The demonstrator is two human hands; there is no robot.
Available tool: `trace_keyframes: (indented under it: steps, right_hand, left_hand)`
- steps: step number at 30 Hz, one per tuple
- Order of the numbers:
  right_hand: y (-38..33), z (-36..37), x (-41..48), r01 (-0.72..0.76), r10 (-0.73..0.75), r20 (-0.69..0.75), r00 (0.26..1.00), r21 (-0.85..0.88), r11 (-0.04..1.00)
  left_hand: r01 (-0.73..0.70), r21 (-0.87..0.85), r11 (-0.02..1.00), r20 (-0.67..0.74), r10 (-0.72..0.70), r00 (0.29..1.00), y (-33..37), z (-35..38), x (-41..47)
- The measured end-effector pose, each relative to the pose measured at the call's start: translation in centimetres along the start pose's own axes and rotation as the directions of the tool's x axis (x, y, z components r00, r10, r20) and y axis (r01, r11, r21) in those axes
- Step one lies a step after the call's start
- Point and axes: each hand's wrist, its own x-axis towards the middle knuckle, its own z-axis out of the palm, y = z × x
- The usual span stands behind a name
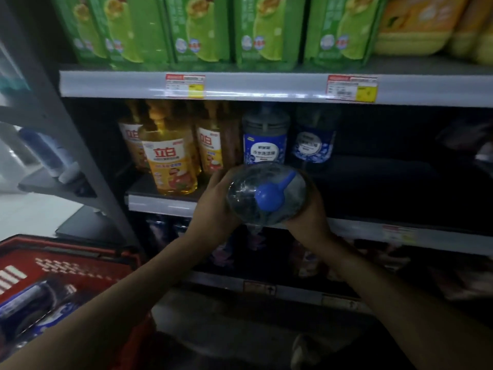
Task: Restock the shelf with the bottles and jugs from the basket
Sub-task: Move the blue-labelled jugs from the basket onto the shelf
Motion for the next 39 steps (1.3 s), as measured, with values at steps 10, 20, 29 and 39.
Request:
trace_keyframes:
  steps: [10, 20, 29, 39]
  right_hand:
    - [7.1, -5.8, 3.3, -0.358, 0.362, -0.043, 0.931, 0.073, 0.931]
    - [9.2, -5.5, 6.6, -0.376, 0.403, -0.105, 0.909, 0.212, 0.902]
    - [9.3, -4.1, 8.0, -0.358, 0.405, -0.140, 0.904, 0.273, 0.893]
    - [8.6, -3.1, 8.3, -0.373, 0.434, -0.201, 0.878, 0.280, 0.884]
  left_hand:
    - [0.035, -0.173, 0.984, 0.041, -0.029, 0.999, 1.7, 9.7, 7.6]
    - [0.002, -0.267, 0.964, 0.028, 0.006, 1.000, -0.1, 13.4, 12.9]
    - [0.202, -0.447, 0.872, -0.012, -0.231, 0.973, -0.8, 15.2, 14.0]
    - [0.322, -0.547, 0.773, 0.011, -0.378, 0.926, -0.4, 15.8, 13.5]
